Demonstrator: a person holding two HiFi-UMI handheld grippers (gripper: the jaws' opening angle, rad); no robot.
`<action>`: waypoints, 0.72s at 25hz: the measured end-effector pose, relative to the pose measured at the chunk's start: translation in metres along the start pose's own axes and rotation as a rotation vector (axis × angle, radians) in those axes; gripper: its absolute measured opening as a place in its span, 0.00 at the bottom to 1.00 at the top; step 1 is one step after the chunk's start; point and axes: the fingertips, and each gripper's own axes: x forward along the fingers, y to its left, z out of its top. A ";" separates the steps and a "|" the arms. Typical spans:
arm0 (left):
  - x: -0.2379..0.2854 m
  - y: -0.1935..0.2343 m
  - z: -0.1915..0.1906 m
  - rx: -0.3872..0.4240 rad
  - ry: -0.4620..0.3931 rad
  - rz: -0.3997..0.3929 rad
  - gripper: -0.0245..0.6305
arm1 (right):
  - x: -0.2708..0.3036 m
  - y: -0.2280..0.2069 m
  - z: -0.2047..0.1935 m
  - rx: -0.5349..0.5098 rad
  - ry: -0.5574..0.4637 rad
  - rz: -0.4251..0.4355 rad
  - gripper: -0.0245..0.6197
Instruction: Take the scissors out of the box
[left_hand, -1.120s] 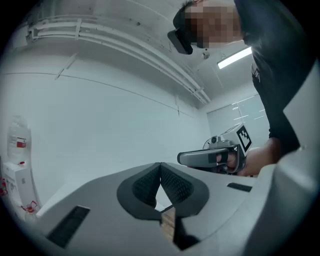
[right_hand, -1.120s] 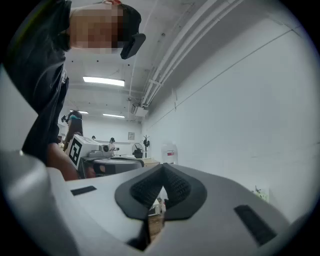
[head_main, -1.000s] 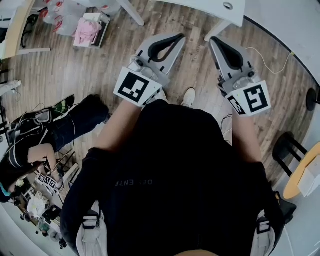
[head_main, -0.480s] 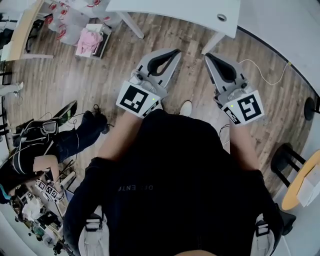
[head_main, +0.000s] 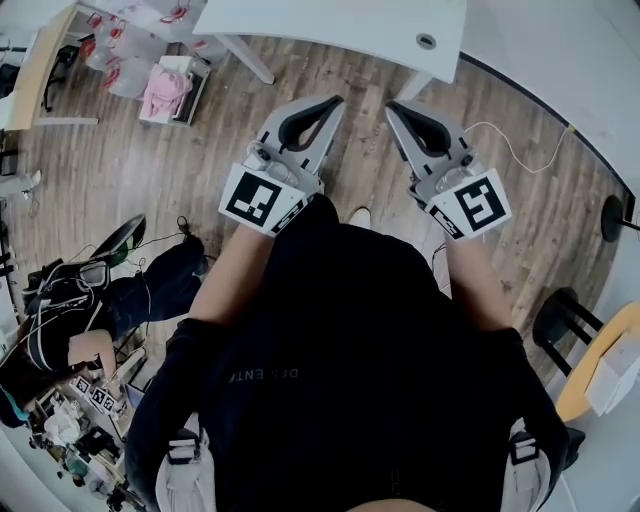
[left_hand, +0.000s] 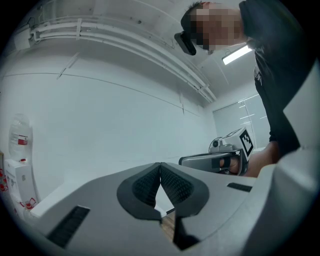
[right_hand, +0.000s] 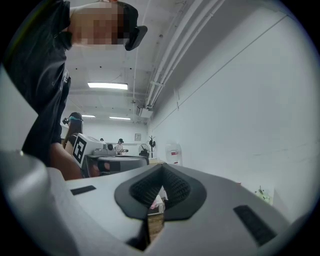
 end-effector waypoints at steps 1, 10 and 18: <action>-0.003 -0.017 0.000 0.003 -0.008 -0.001 0.07 | -0.016 0.007 0.000 -0.006 -0.005 -0.001 0.04; 0.043 0.066 -0.010 -0.009 -0.032 -0.057 0.07 | 0.057 -0.044 -0.008 -0.021 0.028 -0.015 0.04; 0.091 0.185 -0.012 -0.028 -0.044 -0.122 0.07 | 0.164 -0.114 -0.017 0.055 0.051 -0.061 0.05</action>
